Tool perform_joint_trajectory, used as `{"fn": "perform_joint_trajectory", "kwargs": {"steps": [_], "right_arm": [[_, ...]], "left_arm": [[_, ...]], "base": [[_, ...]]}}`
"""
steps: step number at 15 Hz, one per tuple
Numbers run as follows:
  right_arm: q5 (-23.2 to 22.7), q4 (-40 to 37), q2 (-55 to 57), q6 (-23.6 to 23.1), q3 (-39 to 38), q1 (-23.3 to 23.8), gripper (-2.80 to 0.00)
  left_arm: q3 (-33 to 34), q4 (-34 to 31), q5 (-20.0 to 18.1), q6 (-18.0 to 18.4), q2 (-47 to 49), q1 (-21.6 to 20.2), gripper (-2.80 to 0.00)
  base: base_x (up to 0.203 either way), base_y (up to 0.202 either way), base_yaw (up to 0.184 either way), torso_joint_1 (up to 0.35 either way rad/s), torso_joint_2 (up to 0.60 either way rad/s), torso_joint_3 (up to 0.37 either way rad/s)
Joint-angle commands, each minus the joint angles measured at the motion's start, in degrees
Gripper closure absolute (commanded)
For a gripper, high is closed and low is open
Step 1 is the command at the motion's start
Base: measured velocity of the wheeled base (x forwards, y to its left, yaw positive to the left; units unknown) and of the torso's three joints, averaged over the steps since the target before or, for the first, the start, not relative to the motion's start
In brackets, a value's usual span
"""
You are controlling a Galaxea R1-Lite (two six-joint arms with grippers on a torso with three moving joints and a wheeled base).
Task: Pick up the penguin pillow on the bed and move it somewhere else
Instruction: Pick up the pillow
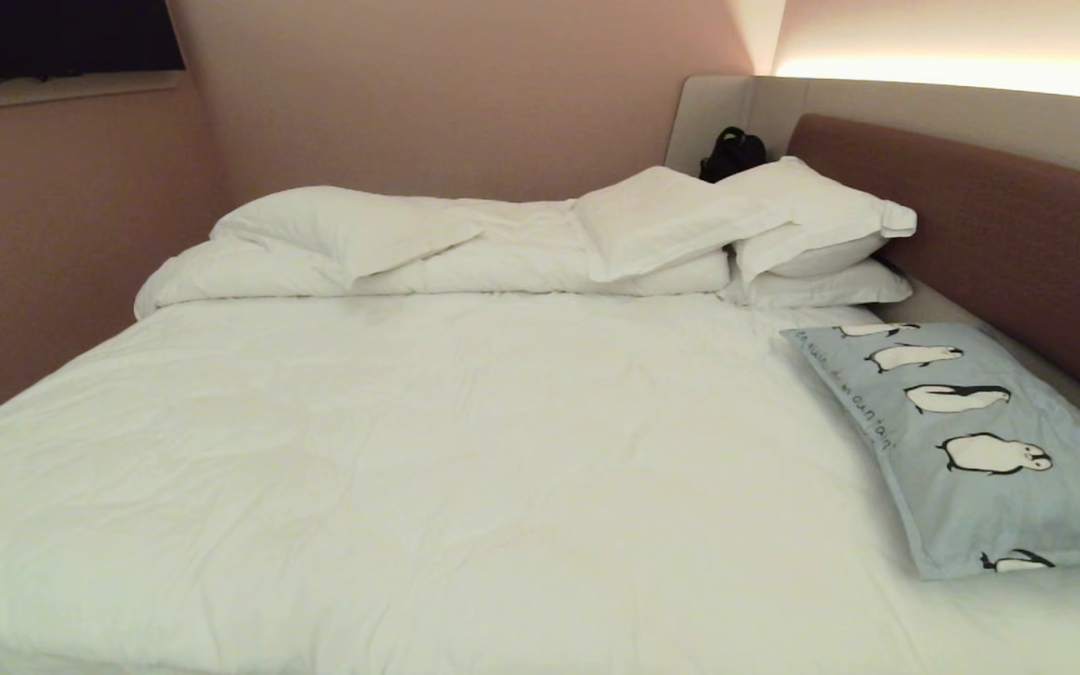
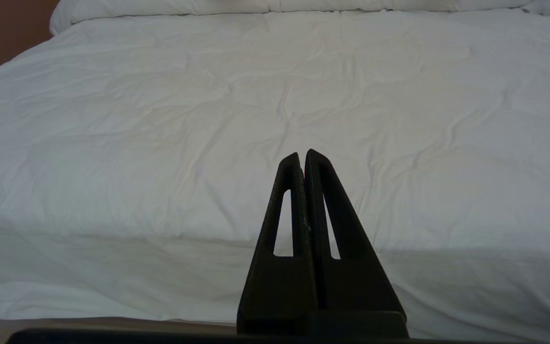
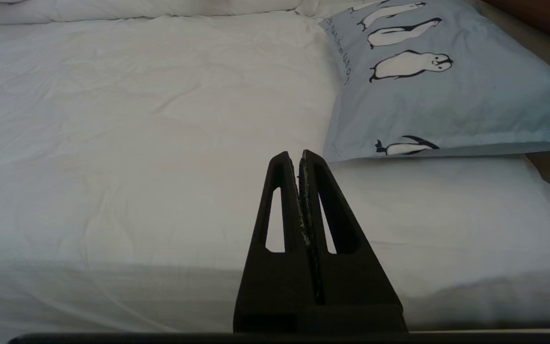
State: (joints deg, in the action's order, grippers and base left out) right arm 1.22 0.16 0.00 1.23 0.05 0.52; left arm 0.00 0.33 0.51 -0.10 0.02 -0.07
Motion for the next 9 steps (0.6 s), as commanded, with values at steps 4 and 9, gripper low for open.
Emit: {"fn": "perform_joint_trajectory", "kwargs": {"steps": [4,9], "right_arm": [[0.0,-0.1,0.1,0.0,0.0,0.0,0.0],[0.0,0.0,0.1,-0.2,0.0,0.0,0.0]], "left_arm": [[0.0,0.0,0.0,-0.1,0.0,0.0,0.0],[0.0,0.0,0.0,-0.1,0.0,0.0,0.0]], "base": [[0.0,0.0,0.0,0.0,0.0,0.0],[0.0,0.0,0.0,0.0,0.0,0.0]]}}
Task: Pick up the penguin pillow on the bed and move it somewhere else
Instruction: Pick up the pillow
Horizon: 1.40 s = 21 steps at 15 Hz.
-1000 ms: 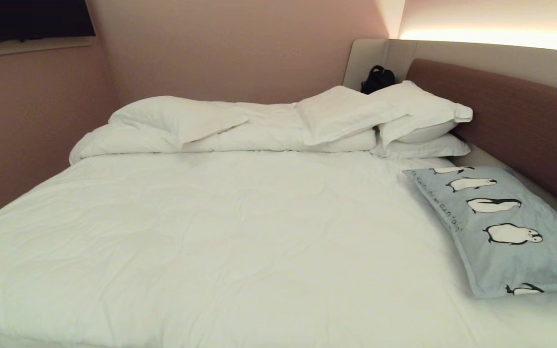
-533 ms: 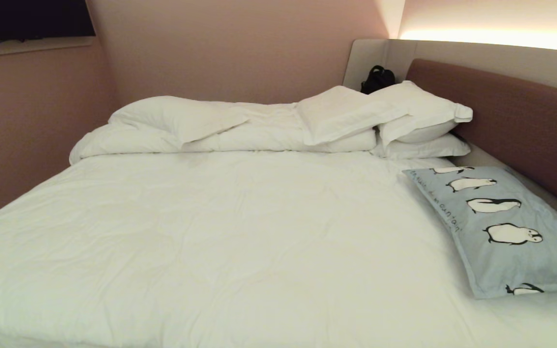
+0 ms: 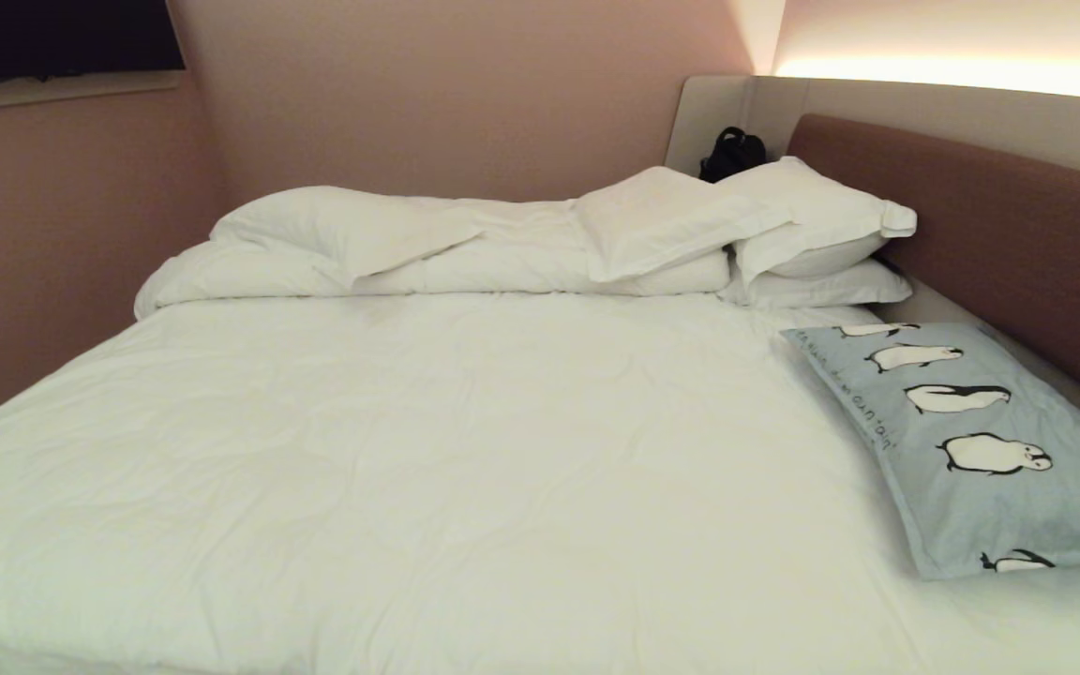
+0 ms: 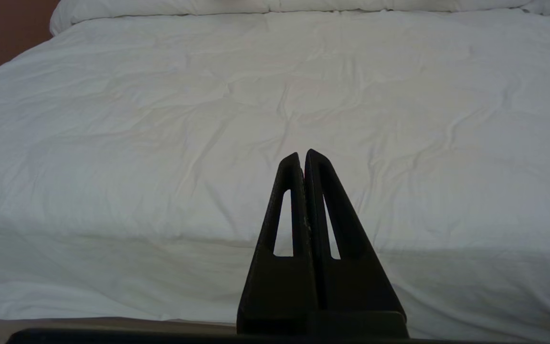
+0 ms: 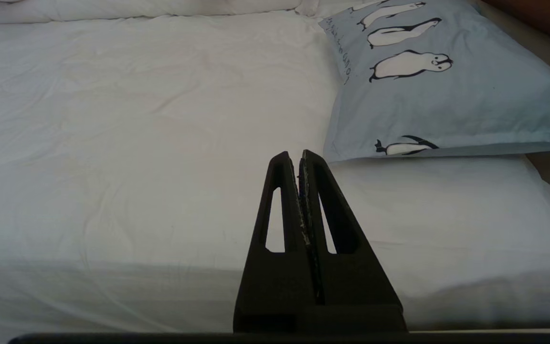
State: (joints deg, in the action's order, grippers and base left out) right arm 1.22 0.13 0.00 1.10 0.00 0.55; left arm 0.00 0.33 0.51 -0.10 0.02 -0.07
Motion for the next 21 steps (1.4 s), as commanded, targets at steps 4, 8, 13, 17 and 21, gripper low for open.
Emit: {"fn": "perform_joint_trajectory", "kwargs": {"steps": [4,8,13,17,21], "right_arm": [[0.0,0.0,0.1,0.0,0.0,0.0,0.0],[0.0,0.0,0.1,0.0,0.0,0.0,0.0],[0.1,0.0,0.1,-0.1,0.1,0.0,0.0],[0.1,-0.2,0.1,-0.2,0.2,0.0,0.0],[0.1,-0.1,0.1,-0.2,0.2,0.1,0.0]], "left_arm": [[0.0,0.0,0.0,0.0,0.0,0.0,0.0],[0.0,0.0,0.0,0.0,0.0,0.0,0.0],[0.0,0.0,0.0,0.0,0.0,0.0,0.0],[0.0,0.0,0.0,-0.1,0.0,0.0,0.0],[0.0,0.0,0.0,0.0,0.0,0.0,0.0]], "base": [[0.0,0.0,0.0,0.0,0.0,0.0],[0.0,0.0,0.0,0.0,0.0,0.0],[0.0,0.0,0.0,0.0,0.0,0.0],[0.0,0.0,0.0,0.0,0.0,0.0],[0.0,0.0,0.0,0.0,0.0,0.0]]}}
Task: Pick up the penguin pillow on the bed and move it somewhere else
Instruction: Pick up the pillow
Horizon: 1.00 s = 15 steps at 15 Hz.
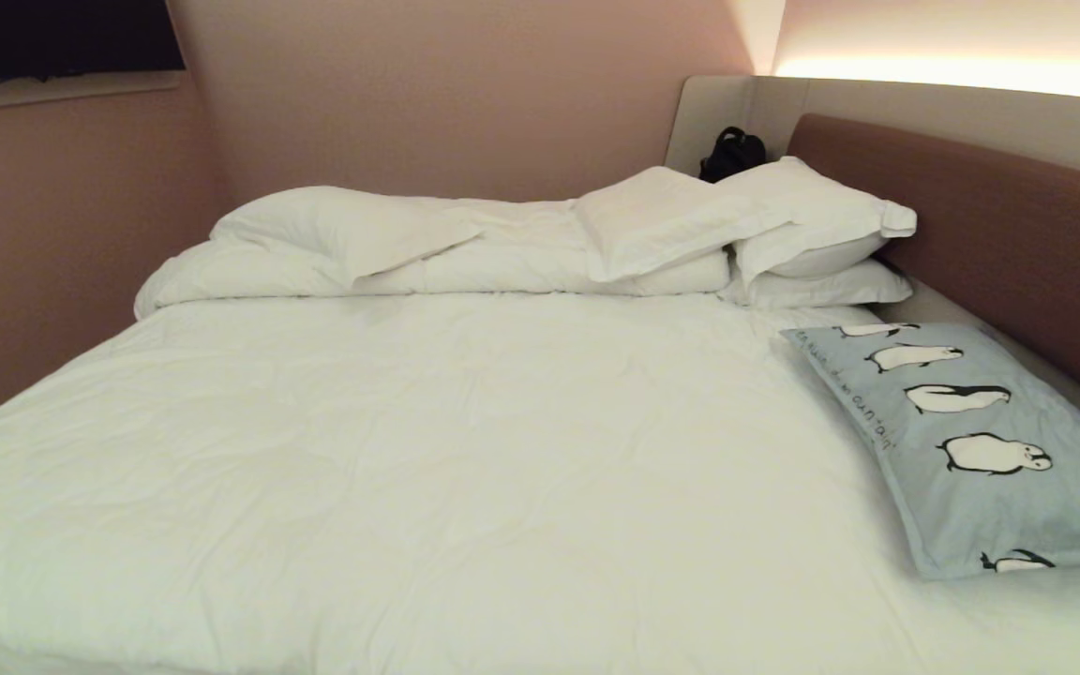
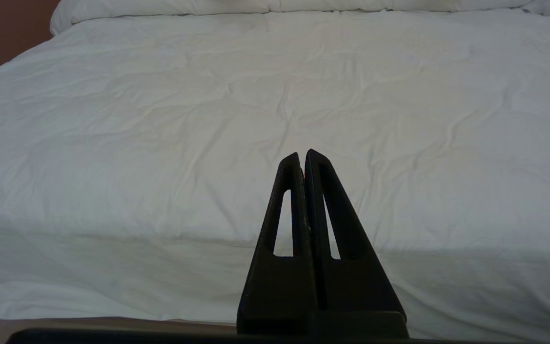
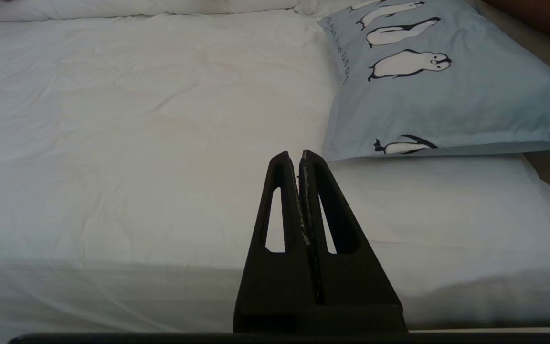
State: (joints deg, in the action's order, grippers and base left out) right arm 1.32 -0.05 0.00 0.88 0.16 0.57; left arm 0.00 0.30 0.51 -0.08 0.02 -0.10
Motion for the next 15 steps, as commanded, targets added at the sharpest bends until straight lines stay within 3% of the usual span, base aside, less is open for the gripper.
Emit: {"fn": "perform_joint_trajectory", "kwargs": {"steps": [1,3,8,11,15], "right_arm": [[0.0,0.0,0.1,0.0,0.0,0.0,0.0],[0.4,-0.4,0.1,-0.3,1.2,0.0,0.0],[0.1,-8.9,7.2,-0.4,13.9,0.0,0.0],[0.2,-7.8,19.2,-0.4,17.4,0.0,0.0],[0.9,-0.2,40.4,0.2,23.2,0.7,0.0]], "left_arm": [[0.0,0.0,0.0,0.0,0.0,0.0,0.0],[0.0,0.0,0.0,-0.1,0.0,0.0,0.0],[0.0,0.0,0.0,0.0,0.0,0.0,0.0],[0.0,0.0,0.0,0.0,0.0,0.0,0.0],[0.0,0.0,0.0,-0.1,0.0,0.0,0.0]], "base": [[0.0,0.0,0.0,0.0,0.0,0.0],[0.0,0.0,0.0,0.0,0.0,0.0],[0.0,0.0,0.0,0.0,0.0,0.0],[0.0,0.0,0.0,0.0,0.0,0.0],[0.0,0.0,0.0,0.0,0.0,0.0]]}}
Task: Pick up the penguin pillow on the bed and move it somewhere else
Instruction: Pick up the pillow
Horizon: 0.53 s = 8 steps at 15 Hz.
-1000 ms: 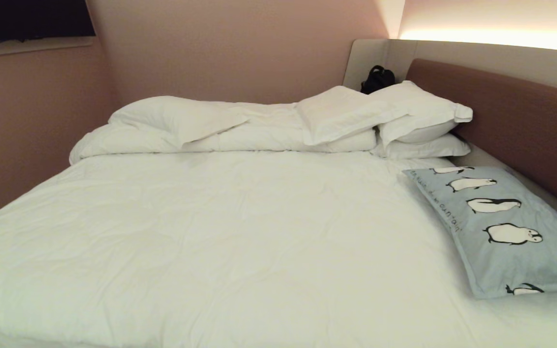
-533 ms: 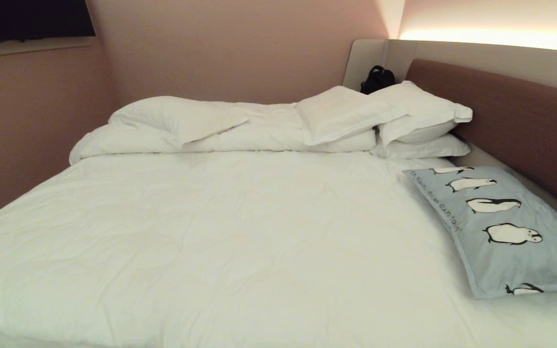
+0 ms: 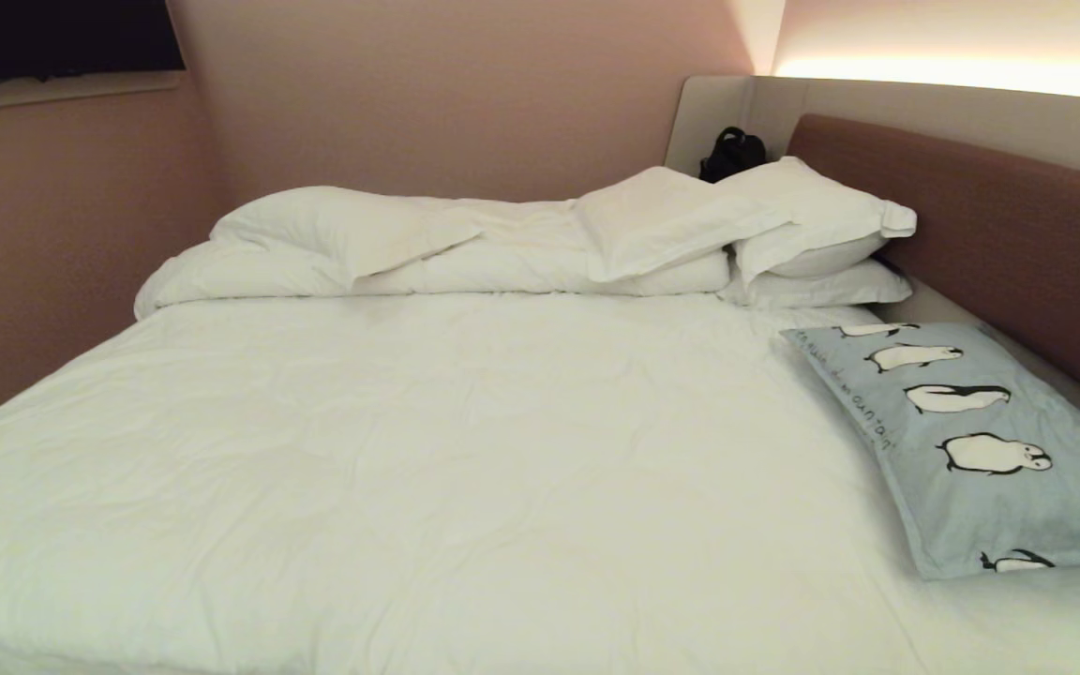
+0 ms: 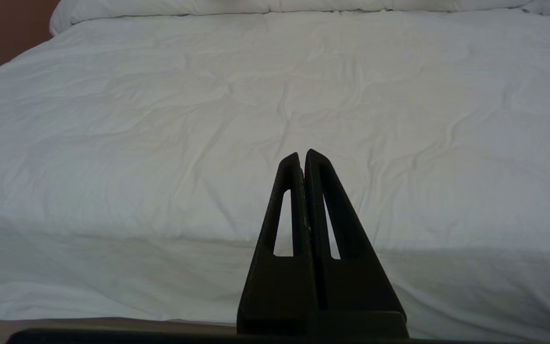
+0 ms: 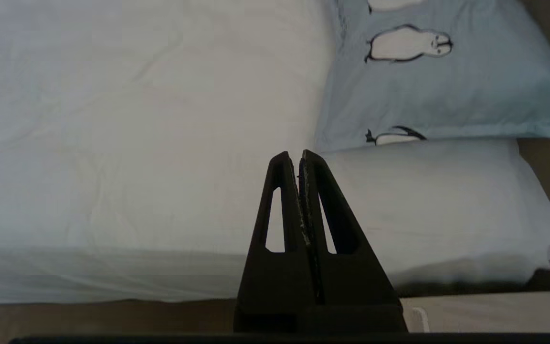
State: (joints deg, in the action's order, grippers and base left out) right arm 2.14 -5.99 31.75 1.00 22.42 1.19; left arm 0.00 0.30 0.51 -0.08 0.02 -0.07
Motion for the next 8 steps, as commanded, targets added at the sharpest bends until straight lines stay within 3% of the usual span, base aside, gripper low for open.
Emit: {"fn": "perform_joint_trajectory", "kwargs": {"steps": [1,5,8], "right_arm": [[0.4,8.3,14.8,0.4,2.7,0.6,0.0],[2.2,15.9,36.0,1.4,15.0,1.8,0.0],[6.4,17.7,49.3,2.5,27.3,3.3,0.0]], "left_arm": [[0.0,0.0,0.0,0.0,0.0,0.0,0.0],[0.0,0.0,0.0,0.0,0.0,0.0,0.0],[0.0,0.0,0.0,0.0,0.0,0.0,0.0]], "base": [[0.0,0.0,0.0,0.0,0.0,0.0],[0.0,0.0,0.0,0.0,0.0,0.0],[0.0,0.0,0.0,0.0,0.0,0.0]]}}
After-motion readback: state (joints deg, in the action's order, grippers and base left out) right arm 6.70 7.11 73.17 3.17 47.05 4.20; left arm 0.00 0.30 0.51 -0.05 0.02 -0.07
